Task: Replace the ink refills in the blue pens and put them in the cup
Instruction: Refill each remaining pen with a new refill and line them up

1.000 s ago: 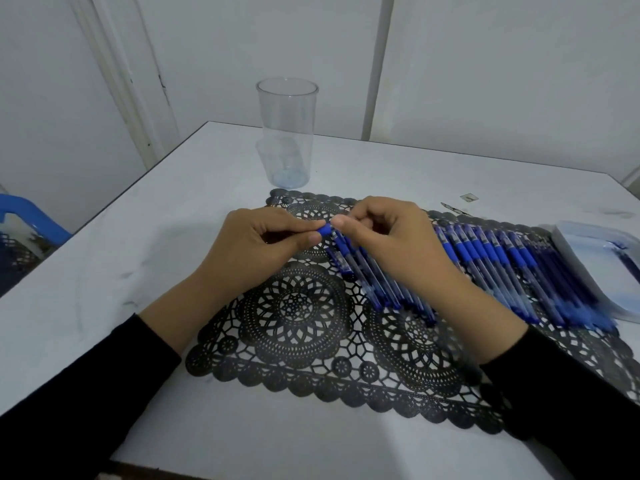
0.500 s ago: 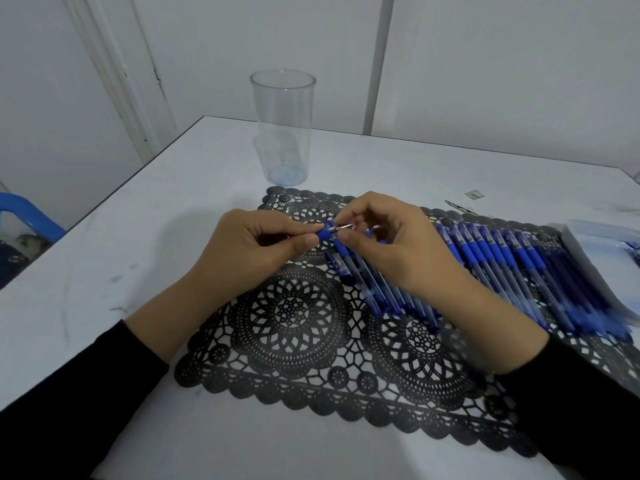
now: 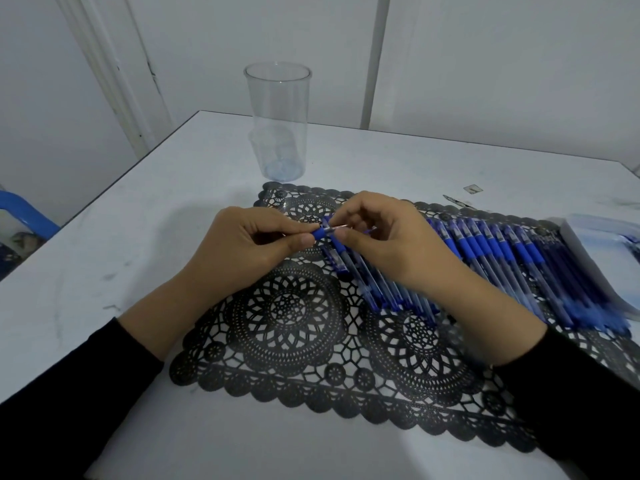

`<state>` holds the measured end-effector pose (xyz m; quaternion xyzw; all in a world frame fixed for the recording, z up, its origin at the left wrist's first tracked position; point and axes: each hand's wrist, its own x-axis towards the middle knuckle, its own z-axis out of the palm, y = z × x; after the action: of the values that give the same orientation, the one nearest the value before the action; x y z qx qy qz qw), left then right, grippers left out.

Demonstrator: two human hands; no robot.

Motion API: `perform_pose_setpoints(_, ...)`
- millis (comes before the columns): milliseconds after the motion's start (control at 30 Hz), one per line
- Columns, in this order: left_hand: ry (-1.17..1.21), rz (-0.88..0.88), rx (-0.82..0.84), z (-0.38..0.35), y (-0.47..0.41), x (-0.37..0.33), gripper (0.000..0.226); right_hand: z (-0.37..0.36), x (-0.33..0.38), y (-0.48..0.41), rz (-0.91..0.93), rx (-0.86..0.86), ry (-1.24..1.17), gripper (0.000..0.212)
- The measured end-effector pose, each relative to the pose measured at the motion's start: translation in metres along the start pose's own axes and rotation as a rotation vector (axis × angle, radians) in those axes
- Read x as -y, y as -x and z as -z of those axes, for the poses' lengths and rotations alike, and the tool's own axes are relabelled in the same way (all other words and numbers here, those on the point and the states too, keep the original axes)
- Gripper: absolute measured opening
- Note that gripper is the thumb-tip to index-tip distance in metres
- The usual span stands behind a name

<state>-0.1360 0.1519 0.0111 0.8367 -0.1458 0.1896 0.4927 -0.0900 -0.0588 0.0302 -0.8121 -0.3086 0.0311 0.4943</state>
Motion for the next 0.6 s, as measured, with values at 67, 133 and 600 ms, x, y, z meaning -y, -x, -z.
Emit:
perform_pose_setpoints(67, 0.002, 0.005, -0.002, 0.0, -0.0002, 0.0001, 0.025, 0.0027, -0.0012, 0.0006, 0.004, 0.012, -0.052, 0.011)
perform_pose_setpoints(133, 0.004, 0.012, -0.006, 0.0007, -0.0007, 0.0004, 0.026, 0.0023, -0.0003, 0.0018, -0.005, -0.004, -0.086, 0.017)
perform_pose_setpoints(600, -0.032, 0.002, 0.029, 0.0019, -0.0009, 0.002, 0.025, 0.0026, -0.0014, 0.0037, 0.034, -0.034, 0.021, 0.012)
